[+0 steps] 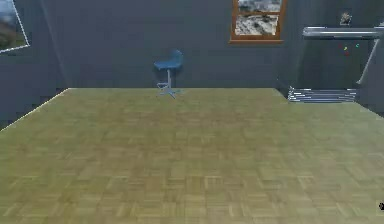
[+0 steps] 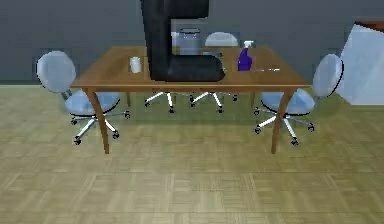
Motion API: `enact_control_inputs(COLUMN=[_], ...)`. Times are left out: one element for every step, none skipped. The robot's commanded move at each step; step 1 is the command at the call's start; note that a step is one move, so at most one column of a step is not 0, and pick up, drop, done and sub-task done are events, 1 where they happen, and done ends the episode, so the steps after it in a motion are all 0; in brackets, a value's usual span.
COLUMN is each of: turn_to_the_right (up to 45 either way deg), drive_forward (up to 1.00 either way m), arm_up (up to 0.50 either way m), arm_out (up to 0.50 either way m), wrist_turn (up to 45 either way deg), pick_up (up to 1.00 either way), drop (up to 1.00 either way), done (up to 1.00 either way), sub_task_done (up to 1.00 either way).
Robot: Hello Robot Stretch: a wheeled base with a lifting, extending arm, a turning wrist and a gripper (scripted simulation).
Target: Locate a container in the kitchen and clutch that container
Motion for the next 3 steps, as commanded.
enact_control_inputs(turn_to_the_right=[45.0,42.0,3.0], drive_forward=[0.0,0.0,0.0], arm_up=[0.0,0.0,0.0], arm_out=[0.0,0.0,0.0], wrist_turn=[0.0,0.0,0.0], pick_up=[0.0,0.0,0.0], drop=[0.0,0.0,0.0], done=[0.0,0.0,0.0], sub_task_done=[0.0,0.0,0.0])
